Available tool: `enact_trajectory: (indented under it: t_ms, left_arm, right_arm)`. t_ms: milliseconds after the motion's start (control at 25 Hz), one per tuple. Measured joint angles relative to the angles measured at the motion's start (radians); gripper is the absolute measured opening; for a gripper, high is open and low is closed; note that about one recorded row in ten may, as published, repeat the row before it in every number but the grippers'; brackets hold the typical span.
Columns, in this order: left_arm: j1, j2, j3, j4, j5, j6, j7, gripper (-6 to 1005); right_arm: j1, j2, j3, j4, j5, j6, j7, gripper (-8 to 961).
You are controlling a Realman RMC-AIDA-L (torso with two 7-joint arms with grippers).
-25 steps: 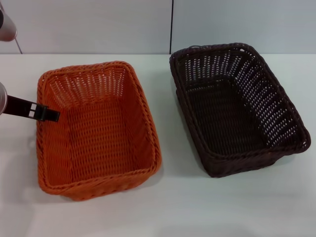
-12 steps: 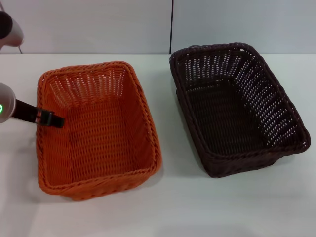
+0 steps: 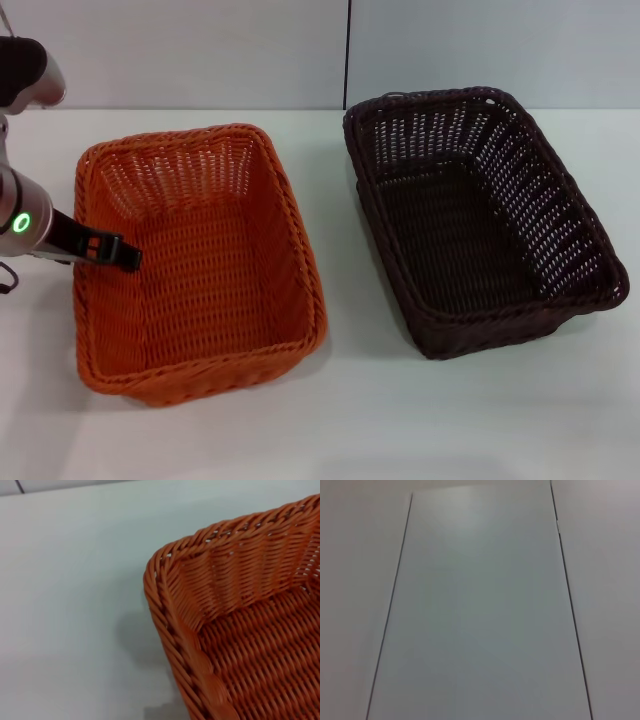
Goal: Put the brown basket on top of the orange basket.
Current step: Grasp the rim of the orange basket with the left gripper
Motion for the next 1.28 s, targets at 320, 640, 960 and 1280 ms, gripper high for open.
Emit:
enact_trajectory:
  t_ms: [320,640,960,1280]
  left_arm:
    - [-0.028,0.0,-0.009,0.084,0.0,0.033,-0.032,705]
    - [-0.025,0.001,-0.005,0.072,-0.006,0.044,-0.001,684]
    - [-0.024,0.002,-0.008,0.067,-0.006,0.046,0.005,555]
    - [-0.025,0.003,-0.009,0.066,-0.006,0.047,0.008,306]
  right_arm:
    - [0.0,-0.002,0.004,0.003,0.007,0.005,-0.002,806]
    - [0.0,-0.004,0.009,0.002,0.009,0.001,-0.004,806]
    - [-0.001,-0.004,0.02,-0.004,0.009,-0.002,-0.004,806]
    - [0.0,-0.004,0.023,-0.005,0.009,-0.008,-0.004,806]
